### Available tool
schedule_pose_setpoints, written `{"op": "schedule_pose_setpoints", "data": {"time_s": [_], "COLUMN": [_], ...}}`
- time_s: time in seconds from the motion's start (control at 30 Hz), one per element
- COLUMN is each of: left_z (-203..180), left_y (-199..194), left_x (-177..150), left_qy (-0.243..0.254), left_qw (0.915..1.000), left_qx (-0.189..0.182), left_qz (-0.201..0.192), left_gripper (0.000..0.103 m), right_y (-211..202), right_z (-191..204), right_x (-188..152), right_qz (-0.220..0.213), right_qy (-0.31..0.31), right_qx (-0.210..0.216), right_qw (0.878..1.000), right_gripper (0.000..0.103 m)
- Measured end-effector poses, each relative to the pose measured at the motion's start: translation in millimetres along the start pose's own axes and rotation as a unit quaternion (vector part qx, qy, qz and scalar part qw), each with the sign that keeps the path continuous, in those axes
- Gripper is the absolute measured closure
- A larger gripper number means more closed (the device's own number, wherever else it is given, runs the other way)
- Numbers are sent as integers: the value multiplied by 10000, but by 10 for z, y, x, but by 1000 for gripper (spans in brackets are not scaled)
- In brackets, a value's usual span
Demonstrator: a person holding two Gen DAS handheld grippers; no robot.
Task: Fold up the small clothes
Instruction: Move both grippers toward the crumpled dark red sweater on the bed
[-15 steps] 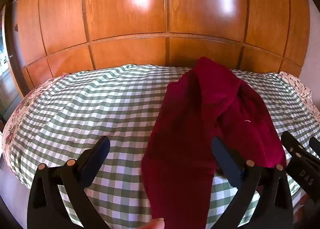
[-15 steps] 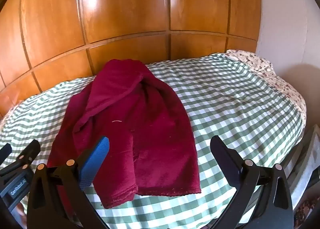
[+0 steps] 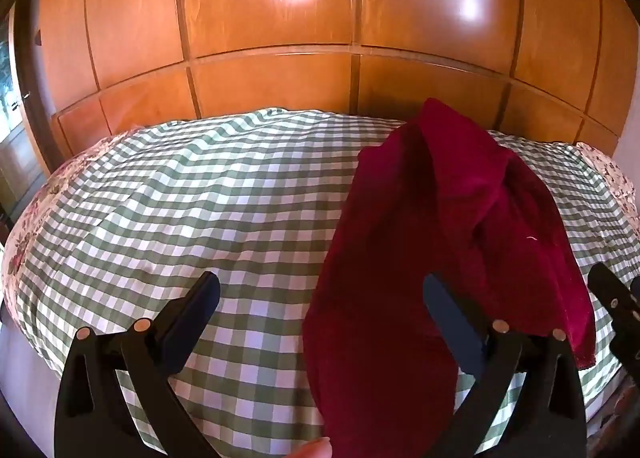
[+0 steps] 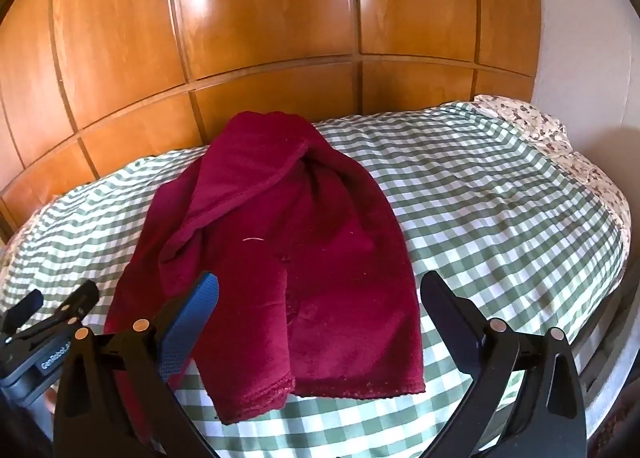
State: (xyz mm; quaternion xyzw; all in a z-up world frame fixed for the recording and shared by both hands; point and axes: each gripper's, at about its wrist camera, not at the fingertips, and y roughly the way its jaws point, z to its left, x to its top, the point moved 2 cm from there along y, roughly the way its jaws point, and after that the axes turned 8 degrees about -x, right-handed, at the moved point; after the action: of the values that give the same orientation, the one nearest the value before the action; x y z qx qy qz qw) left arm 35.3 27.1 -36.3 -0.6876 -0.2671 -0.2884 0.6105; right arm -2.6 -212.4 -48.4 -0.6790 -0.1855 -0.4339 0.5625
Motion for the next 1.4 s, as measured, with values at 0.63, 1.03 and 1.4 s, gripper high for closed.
{"op": "schedule_pose_setpoints", "data": {"time_s": [0.63,1.03,1.4], "left_z": [89,78,98], "left_y": [33,46,50], "left_x": [-51,-22,-11], "left_qy": [-82,-143,-179], "left_qw": [9999,9998,9998], "left_qx": [52,71,53], "left_qz": [44,70,55], "left_gripper": [2,2,2], "right_y": [41,-22,-64], "right_z": [65,63,154], "right_x": [24,67,102], "right_qz": [51,-43,-65], "right_qy": [-39,-53,-143], "right_qx": [160,276,568], "right_qw": [9999,9996,9983], "right_gripper": [3,3,3]}}
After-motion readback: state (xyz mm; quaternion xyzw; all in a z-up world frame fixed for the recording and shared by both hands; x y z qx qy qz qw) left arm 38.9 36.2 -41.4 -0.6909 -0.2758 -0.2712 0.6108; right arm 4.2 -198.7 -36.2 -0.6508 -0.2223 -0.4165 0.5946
